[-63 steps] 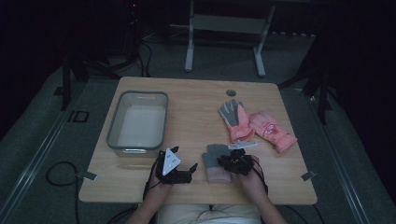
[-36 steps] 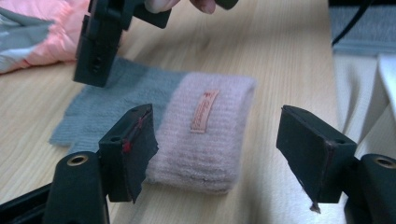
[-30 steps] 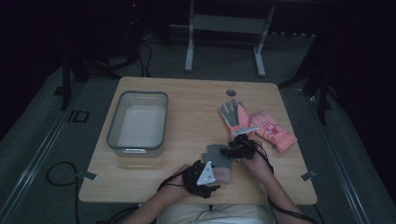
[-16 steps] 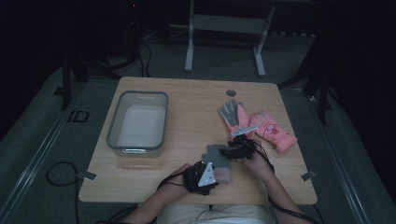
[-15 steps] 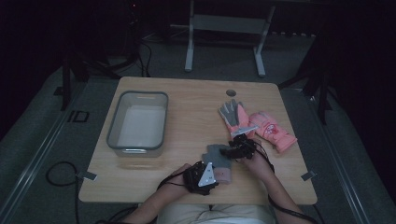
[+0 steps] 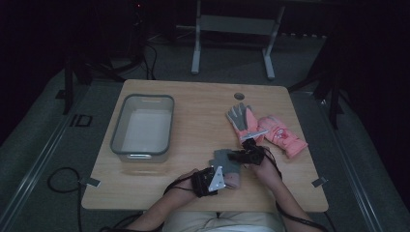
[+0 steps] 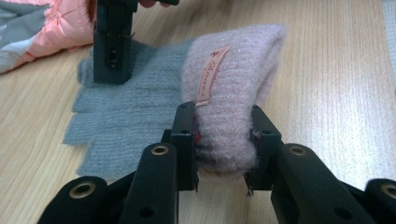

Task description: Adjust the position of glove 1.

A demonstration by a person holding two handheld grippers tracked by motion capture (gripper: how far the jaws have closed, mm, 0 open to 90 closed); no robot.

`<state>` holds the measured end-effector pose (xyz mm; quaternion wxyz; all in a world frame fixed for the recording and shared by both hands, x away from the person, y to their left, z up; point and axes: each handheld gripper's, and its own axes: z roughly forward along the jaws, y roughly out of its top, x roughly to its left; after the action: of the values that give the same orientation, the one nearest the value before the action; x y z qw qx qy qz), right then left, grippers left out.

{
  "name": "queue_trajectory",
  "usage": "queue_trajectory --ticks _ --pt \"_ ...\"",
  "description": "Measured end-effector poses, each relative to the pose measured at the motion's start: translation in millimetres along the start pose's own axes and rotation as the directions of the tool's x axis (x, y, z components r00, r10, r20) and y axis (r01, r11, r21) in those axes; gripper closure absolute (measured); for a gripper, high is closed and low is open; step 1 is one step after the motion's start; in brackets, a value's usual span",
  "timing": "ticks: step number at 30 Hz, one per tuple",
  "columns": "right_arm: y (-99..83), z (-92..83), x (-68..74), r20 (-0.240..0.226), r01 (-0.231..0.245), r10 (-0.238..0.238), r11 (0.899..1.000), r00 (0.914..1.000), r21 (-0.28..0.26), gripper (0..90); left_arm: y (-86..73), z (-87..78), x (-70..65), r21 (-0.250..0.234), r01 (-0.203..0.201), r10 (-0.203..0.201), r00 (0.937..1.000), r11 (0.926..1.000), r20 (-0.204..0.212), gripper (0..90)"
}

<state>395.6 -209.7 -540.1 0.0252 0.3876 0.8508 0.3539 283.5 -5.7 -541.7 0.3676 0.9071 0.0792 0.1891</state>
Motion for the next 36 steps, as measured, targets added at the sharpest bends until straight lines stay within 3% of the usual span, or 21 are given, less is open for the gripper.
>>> queue_trajectory --ticks 6,14,17,36 --pt "10.6 -13.3 5.4 -0.044 -0.009 0.007 0.999 0.9990 -0.046 75.1 1.9 -11.0 9.6 0.000 0.015 -0.015 0.9998 0.9999 -0.015 70.3" --pt "39.2 -30.2 22.1 -0.063 0.033 -0.040 0.994 0.9972 -0.105 75.2 8.8 -37.4 26.4 0.015 -0.003 0.004 0.9989 0.9999 -0.046 70.7" --pt "52.2 -30.7 27.2 -0.069 0.030 -0.039 0.992 0.9969 -0.119 75.1 9.7 -50.1 34.9 0.028 -0.014 0.015 0.9974 0.9995 -0.070 70.8" --pt "131.9 -19.3 72.8 -0.076 0.118 -0.132 0.978 0.9883 -0.173 75.2 -2.3 -116.3 74.3 0.066 0.022 -0.011 0.9850 0.9975 -0.172 70.8"
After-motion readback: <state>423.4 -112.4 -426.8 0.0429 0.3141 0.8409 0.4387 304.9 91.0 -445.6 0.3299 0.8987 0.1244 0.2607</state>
